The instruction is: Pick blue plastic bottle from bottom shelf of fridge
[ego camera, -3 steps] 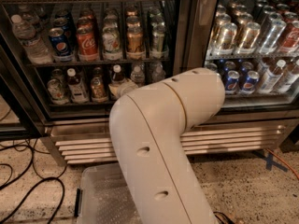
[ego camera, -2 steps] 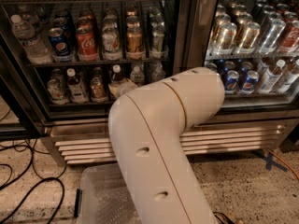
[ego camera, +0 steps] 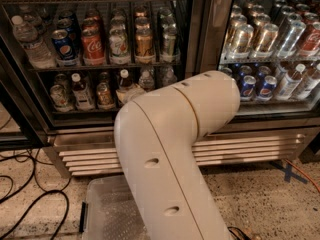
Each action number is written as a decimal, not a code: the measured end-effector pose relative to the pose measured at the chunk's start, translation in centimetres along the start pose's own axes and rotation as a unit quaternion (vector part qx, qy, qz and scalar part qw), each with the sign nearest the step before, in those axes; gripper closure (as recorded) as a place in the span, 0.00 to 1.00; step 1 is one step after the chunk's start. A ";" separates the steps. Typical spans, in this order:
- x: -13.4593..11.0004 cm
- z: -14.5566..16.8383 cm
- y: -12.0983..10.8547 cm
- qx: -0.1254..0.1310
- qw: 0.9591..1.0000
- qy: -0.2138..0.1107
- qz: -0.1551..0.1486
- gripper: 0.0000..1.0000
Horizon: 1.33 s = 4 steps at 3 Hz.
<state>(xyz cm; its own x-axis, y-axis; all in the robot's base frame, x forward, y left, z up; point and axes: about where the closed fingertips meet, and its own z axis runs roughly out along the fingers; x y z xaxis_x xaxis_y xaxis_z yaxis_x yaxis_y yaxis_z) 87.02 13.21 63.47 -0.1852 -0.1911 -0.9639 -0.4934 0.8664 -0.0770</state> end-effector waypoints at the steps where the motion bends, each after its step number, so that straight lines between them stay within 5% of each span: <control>1: -0.1 -0.1 0.1 0.001 1.000 -0.001 -0.001 1.00; 4: -0.4 -0.4 0.3 0.005 1.000 -0.006 -0.002 1.00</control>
Offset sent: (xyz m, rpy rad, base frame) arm -0.1203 -0.0079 0.1220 -0.0009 -0.2232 -0.1128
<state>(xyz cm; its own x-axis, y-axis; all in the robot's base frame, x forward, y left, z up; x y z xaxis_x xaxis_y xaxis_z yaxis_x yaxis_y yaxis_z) 86.60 13.36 63.95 -0.1722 -0.1895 -0.9667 -0.4857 0.8701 -0.0840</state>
